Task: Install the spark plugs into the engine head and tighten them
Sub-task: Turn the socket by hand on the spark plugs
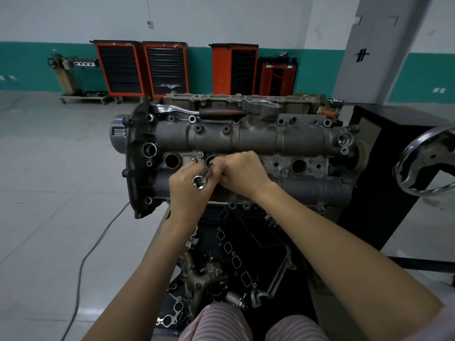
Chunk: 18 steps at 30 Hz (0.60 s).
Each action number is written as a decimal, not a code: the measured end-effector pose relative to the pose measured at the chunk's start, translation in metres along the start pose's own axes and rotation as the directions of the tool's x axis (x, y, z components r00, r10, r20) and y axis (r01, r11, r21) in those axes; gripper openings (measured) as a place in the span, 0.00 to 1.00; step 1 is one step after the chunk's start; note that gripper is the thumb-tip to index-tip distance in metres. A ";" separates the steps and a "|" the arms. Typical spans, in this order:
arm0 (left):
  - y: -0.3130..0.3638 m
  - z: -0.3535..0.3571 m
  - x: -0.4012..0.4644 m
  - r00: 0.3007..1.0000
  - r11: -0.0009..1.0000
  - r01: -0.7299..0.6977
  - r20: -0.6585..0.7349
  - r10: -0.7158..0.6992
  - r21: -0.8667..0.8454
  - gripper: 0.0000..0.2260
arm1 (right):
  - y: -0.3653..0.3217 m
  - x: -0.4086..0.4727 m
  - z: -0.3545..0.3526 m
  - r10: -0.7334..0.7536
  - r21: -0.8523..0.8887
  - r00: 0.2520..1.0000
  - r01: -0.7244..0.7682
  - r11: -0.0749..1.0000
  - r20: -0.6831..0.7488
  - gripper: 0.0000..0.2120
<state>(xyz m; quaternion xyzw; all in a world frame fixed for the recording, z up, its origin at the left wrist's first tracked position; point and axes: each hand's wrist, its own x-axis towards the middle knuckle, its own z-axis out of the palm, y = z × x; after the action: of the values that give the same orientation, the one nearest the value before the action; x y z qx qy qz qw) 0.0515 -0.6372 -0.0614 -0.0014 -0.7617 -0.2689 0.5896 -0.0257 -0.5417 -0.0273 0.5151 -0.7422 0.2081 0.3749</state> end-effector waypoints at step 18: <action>0.008 -0.011 0.000 0.986 1.000 0.002 0.169 -0.005 0.017 0.11 | 0.001 0.002 -0.002 -0.029 0.007 0.990 0.028 1.000 0.138 0.05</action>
<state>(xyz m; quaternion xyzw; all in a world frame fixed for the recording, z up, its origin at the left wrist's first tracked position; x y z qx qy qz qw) 0.0637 -0.6349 -0.0562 -0.0181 -0.8112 -0.2624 0.5223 -0.0266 -0.5411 -0.0243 0.5397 -0.7583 0.1684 0.3245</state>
